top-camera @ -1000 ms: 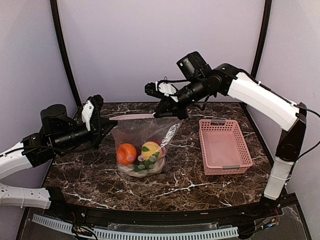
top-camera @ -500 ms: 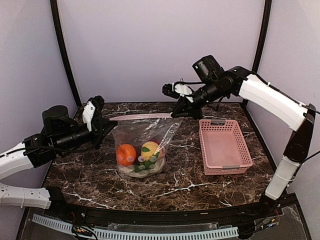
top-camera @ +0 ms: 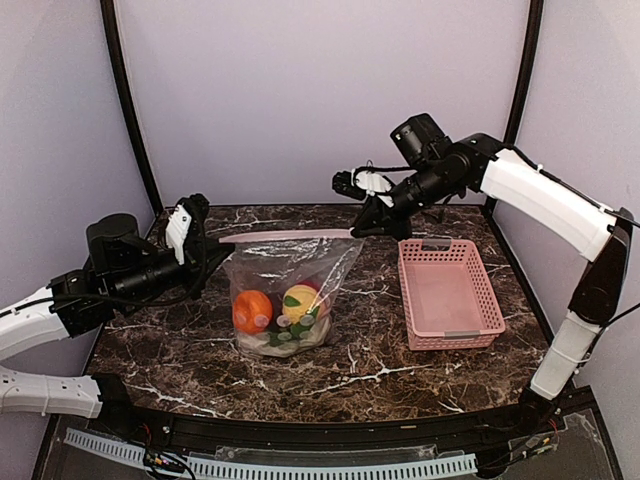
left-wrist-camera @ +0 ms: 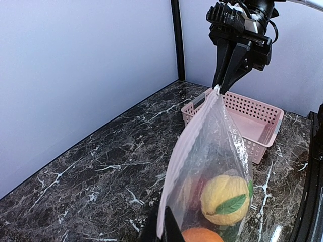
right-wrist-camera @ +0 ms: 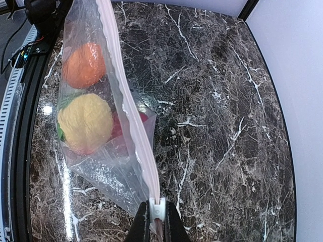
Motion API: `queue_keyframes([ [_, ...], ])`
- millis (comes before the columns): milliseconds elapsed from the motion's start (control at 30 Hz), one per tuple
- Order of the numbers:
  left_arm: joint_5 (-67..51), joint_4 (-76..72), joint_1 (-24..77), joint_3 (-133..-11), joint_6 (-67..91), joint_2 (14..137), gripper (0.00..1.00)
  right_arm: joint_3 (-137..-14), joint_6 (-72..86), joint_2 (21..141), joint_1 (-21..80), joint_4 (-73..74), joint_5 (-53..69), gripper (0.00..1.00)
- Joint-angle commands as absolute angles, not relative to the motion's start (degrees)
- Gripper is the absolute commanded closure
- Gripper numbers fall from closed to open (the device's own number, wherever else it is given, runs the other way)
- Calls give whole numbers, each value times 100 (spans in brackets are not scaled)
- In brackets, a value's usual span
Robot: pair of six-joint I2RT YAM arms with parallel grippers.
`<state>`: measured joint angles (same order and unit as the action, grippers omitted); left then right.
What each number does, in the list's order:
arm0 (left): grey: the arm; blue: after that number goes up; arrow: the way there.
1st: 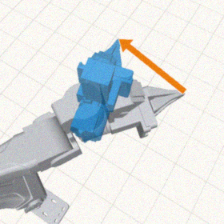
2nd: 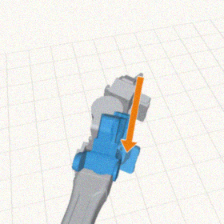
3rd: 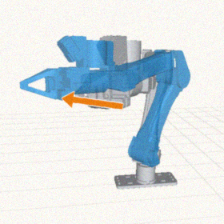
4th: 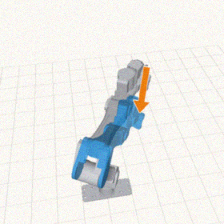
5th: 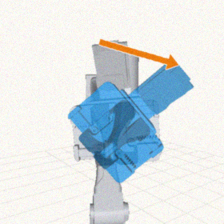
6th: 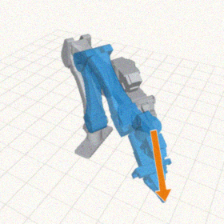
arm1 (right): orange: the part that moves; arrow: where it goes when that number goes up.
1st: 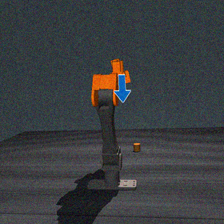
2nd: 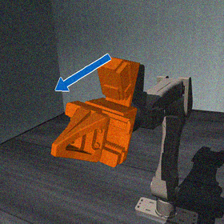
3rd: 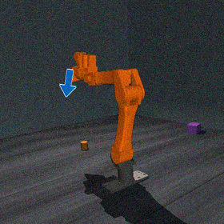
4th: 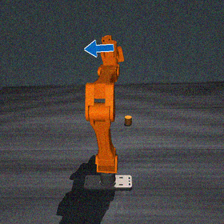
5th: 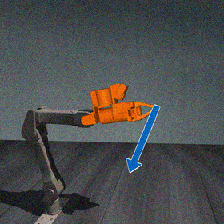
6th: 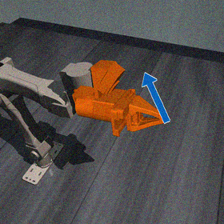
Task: Place the food in the zip-top bag and seal the zipper
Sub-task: Zip the zipper on the zipper food storage bag, then place the zipper food storage bag at the center of the board.
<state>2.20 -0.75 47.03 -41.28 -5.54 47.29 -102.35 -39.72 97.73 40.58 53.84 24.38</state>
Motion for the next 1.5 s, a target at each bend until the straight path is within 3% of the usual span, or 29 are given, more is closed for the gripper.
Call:
queue_keyframes([
  [0,369,-174,4632,-4026,-528,4676,99,-10144,-4017,9580,3928,5673,2114,99],
  [300,73,-1205,4334,-4245,-513,5732,99,-10626,-3936,9819,3692,5406,2083,99],
  [633,-1692,-2574,3033,-5811,-194,7891,99,-11882,-3928,10631,3306,4593,1664,100],
  [800,-2108,-2497,2989,-5753,-599,7893,99,-11125,-4027,10272,3318,4328,1981,100],
  [1067,-2638,-1882,2988,-4589,-358,7161,99,-9276,-4020,9348,3669,4318,3123,94],
  [1133,-2427,-1622,2990,-4287,-389,6846,95,-8951,-3986,9316,3706,4354,3238,92],
  [1200,-2283,-1356,2993,-4033,-425,6457,83,-8883,-3930,9356,3702,4597,3256,88],
  [1300,-2077,-582,2995,-3871,-562,5803,63,-8986,-3936,9367,3698,5086,3280,75],
  [1467,-1534,550,2990,-3997,-853,5011,45,-9064,-4001,9085,3683,5647,3260,53],
])
